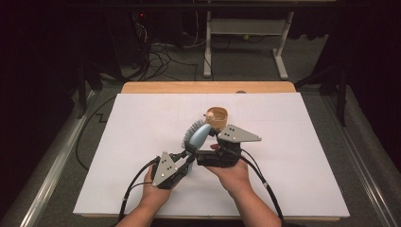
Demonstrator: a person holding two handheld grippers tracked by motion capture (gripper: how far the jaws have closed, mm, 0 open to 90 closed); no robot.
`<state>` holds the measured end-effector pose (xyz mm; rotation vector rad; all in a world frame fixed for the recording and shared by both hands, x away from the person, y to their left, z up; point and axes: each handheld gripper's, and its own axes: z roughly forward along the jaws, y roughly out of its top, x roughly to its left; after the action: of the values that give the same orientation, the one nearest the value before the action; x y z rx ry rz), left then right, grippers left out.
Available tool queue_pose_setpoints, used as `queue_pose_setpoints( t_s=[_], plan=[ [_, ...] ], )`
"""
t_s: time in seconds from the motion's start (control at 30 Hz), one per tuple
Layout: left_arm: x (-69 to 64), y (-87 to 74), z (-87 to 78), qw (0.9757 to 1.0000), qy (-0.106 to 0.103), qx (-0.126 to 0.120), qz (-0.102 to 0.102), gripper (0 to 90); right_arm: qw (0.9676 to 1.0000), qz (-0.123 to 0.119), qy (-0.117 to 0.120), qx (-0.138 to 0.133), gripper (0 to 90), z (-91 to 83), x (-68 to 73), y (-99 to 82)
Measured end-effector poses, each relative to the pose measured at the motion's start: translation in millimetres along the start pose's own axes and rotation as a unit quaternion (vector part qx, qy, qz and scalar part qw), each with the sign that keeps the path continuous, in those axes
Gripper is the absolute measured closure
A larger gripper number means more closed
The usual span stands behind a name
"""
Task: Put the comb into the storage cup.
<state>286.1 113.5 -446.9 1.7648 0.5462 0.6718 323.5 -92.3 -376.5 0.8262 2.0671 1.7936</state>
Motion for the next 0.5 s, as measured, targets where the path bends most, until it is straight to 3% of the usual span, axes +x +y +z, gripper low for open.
queue_pose_setpoints(
  t_s=[0.5],
  plan=[
    [-0.4,0.6,0.3,0.9999,-0.008,-0.005,-0.006,76.8,0.9998,-0.005,-0.008,0.017,20.7,-2.3,2.9,4.4]
  ],
)
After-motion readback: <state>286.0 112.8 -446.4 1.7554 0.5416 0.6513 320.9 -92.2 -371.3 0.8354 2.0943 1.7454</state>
